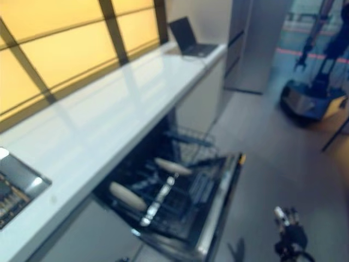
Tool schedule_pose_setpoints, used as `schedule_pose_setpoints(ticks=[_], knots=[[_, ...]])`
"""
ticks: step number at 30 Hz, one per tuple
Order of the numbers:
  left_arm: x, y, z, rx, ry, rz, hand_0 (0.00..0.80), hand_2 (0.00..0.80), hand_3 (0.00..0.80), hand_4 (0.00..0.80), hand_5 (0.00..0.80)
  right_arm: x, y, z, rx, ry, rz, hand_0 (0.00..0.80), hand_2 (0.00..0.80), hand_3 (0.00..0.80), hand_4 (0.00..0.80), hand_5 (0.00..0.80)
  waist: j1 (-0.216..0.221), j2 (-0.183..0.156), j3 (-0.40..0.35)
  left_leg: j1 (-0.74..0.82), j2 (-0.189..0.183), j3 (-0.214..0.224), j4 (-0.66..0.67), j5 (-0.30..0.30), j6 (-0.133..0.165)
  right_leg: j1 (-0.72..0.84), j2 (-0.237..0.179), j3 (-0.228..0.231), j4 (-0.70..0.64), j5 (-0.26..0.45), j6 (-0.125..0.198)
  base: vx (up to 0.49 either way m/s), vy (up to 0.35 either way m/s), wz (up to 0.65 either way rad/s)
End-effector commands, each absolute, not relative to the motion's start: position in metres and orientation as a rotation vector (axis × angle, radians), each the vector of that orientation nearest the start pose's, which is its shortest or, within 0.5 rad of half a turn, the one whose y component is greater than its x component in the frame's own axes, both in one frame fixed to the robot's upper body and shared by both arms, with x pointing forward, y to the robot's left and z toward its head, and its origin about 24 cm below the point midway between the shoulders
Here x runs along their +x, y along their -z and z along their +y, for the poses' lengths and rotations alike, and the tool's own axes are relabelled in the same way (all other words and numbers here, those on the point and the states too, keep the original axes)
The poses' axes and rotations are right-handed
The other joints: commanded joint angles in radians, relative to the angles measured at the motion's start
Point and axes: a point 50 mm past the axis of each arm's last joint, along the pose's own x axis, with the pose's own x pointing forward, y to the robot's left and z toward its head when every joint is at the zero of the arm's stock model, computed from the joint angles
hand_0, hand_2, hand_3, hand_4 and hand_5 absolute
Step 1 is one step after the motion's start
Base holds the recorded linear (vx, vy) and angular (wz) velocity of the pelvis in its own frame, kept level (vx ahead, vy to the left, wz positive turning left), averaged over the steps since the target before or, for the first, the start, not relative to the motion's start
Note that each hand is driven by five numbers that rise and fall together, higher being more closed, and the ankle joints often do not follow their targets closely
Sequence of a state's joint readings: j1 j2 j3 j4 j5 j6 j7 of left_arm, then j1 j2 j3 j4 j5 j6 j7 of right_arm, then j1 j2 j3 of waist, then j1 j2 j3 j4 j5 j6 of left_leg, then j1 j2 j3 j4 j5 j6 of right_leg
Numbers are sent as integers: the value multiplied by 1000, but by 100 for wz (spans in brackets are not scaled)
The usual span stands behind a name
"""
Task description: Take plates into dishwasher
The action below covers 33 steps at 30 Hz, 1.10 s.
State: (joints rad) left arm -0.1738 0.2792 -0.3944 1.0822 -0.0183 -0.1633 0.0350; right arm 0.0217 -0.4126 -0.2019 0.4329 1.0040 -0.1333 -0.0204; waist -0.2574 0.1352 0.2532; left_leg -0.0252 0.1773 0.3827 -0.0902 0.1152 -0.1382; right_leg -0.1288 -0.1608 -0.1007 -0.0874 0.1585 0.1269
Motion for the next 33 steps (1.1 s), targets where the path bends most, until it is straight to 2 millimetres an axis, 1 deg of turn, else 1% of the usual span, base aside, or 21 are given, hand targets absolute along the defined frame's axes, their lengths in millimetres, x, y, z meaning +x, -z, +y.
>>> schedule_pose_setpoints(ticks=[1,2,3,5,8,13,16,18,20,21,26,28,32,33], knots=[[222,102,215,484,158,683,0,0,0,0,0,244,-26,-317,603,440,-53,0,0,0,0,0,8,-38,65,-38,-23,-32,3,-7,29,-14,2,-33,119,-119,-22,-69,31,2],[224,101,213,485,161,675,0,0,0,0,0,246,-26,-317,606,438,-51,0,0,0,0,0,9,-30,76,-47,-28,-38,3,-6,30,-25,0,-33,123,-120,-23,-46,17,2],[224,101,213,485,161,675,0,0,0,0,0,246,-26,-317,606,438,-51,0,0,0,0,0,9,-30,76,-47,-28,-38,3,-6,30,-25,0,-33,123,-120,-23,-59,24,1],[229,98,209,482,172,649,0,0,0,0,0,255,-29,-318,595,438,-53,0,0,0,0,0,16,-4,107,-74,-41,-55,3,-1,30,-53,-5,-30,131,-120,-26,-81,36,1],[236,94,206,478,181,623,0,0,0,0,0,265,-34,-318,586,430,-60,0,0,0,0,0,21,20,132,-101,-52,-68,3,6,30,-82,-4,-24,135,-115,-32,-39,18,1],[249,85,202,473,193,583,0,0,0,0,0,281,-43,-311,561,394,-54,0,0,0,0,0,30,43,168,-135,-62,-82,3,17,28,-119,-7,-26,147,-113,-34,-23,3,0],[260,78,197,470,197,549,0,0,0,0,0,292,-48,-304,548,362,-50,0,0,0,0,0,36,55,191,-156,-67,-86,3,25,27,-147,-13,-27,165,-114,-32,-36,12,-1],[267,72,193,468,205,528,0,0,0,0,0,300,-51,-297,533,335,-44,0,0,0,0,0,41,63,206,-167,-70,-89,3,30,27,-167,-16,-29,180,-115,-33,-31,13,-3],[271,70,190,466,211,520,0,0,0,0,0,304,-52,-293,524,322,-35,0,0,0,0,0,43,67,216,-171,-73,-92,3,32,28,-172,-18,-31,185,-116,-33,-9,3,-2],[273,69,185,466,223,511,0,0,0,0,0,311,-54,-285,510,294,-27,0,0,0,0,0,49,73,224,-177,-75,-93,3,35,29,-181,-21,-32,187,-112,-33,0,0,0],[280,64,174,473,243,491,0,0,0,0,0,328,-61,-263,460,228,-11,0,0,0,0,0,66,78,243,-191,-80,-97,3,43,30,-197,-27,-44,190,-101,-29,-16,-2,0],[283,62,170,472,250,484,0,0,0,0,0,337,-66,-251,438,189,-5,0,0,0,0,0,77,81,249,-198,-83,-99,3,48,30,-200,-29,-50,189,-95,-27,0,0,0],[283,63,165,466,254,488,0,0,0,0,0,345,-70,-232,422,130,6,0,0,0,0,0,88,81,254,-196,-83,-98,3,51,28,-193,-33,-66,184,-92,-25,-1,2,1],[283,63,165,464,254,489,0,0,0,0,0,346,-71,-230,417,123,6,0,0,0,0,0,88,81,255,-196,-83,-98,3,51,28,-193,-33,-67,184,-92,-25,0,0,0]])
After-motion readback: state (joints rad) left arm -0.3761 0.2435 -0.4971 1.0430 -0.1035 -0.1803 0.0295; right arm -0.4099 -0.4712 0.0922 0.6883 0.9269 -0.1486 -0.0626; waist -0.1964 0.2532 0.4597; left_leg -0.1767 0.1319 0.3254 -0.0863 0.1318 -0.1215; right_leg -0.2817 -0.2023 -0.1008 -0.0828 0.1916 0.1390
